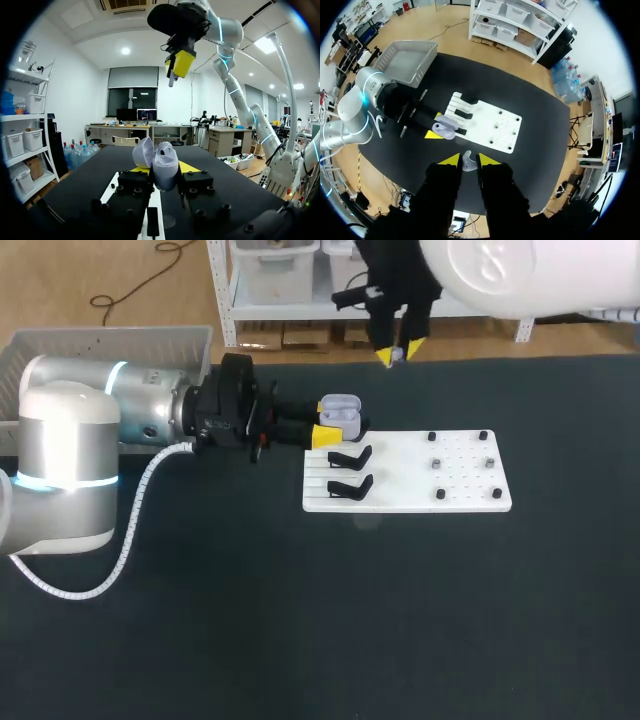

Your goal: Pick up each earbud case from the left stands, insert the matching earbuds, close the lid, and place the case in the box.

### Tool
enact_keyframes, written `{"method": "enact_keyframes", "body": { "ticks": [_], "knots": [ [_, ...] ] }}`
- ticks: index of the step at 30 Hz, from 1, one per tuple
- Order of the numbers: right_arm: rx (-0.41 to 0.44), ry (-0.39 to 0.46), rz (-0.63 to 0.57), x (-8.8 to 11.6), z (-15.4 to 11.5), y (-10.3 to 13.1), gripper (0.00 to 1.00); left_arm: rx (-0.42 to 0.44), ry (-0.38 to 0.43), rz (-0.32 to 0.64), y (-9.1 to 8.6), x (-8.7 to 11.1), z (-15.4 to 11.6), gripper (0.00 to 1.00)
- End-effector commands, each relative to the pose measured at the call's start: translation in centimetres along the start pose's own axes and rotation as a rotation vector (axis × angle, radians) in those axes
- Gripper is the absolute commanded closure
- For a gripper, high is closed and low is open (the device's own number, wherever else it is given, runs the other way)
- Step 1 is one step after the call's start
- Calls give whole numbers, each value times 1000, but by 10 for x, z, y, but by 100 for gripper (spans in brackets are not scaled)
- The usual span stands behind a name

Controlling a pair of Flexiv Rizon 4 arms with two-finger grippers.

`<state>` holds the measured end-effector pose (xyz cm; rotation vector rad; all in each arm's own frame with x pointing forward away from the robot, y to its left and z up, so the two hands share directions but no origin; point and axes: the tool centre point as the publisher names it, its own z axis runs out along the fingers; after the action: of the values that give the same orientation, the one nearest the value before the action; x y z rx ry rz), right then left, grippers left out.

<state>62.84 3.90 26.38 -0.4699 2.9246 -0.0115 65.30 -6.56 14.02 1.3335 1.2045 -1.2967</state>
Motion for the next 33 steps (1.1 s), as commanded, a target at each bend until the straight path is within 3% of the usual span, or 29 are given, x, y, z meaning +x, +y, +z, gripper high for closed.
{"method": "enact_keyframes", "body": {
  "ticks": [1,16,33],
  "knots": [
    [-23,9,8,-2,8,8,100,3,1,0,1,0,0,100],
    [-100,20,-47,-9,29,50,100,3,1,0,1,0,0,100],
    [-117,57,-61,-14,63,63,100,3,1,0,1,0,0,100]
  ]
}}
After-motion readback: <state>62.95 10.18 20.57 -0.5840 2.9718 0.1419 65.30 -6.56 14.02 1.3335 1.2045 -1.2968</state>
